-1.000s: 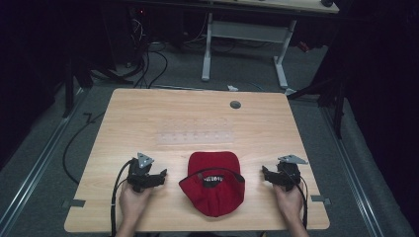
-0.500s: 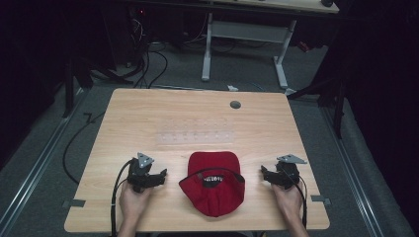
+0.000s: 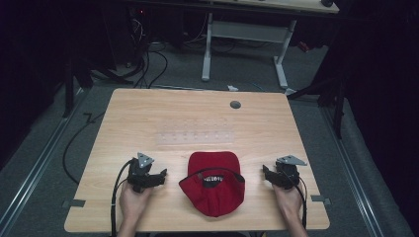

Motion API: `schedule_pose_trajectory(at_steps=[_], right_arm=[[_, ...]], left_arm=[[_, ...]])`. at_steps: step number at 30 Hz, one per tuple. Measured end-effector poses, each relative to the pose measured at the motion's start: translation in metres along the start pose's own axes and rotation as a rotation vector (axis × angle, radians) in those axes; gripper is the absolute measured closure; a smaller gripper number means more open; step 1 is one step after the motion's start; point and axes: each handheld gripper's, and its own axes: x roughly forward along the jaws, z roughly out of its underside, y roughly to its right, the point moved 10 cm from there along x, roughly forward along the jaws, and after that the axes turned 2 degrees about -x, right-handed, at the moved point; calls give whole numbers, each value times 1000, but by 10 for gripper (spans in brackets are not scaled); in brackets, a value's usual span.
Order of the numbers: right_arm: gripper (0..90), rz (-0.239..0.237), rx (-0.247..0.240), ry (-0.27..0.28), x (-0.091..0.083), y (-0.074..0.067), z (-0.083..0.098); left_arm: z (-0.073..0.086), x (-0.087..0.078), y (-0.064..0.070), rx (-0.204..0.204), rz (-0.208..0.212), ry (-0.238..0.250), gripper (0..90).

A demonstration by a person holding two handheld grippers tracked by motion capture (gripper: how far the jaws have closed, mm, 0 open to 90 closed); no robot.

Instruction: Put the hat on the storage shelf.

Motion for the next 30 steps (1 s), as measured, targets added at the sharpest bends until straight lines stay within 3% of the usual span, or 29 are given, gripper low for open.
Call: schedule_pose_trajectory(at_steps=[4, 8, 12, 17, 19, 23, 25, 29, 30], right_arm=[[457, 6, -8, 25, -4, 0, -2], [459, -51, 46, 71, -19, -4, -9], [448, -85, 19, 79, -30, -13, -11], [431, -117, 21, 84, -42, -21, -10], [427, -161, 33, 88, -51, -30, -9], [423, -193, 26, 97, -59, -37, -9], [398, -241, 40, 108, -68, -48, -10], [379, -279, 26, 122, -77, -62, -9], [370, -292, 12, 140, -85, -71, -10]], left_arm=[[0, 0, 0, 0, -1, 0, 209], [0, 0, 0, 0, -1, 1, 209], [0, 0, 0, -1, -3, 1, 205], [-1, 1, -2, -8, -15, 6, 204], [-1, 1, -3, -8, -17, 7, 204], [-1, 1, -3, -8, -17, 7, 204], [-1, 1, -3, -9, -17, 7, 204], [-2, 1, -4, -14, -28, 13, 194], [-3, 1, -5, -14, -31, 14, 190]])
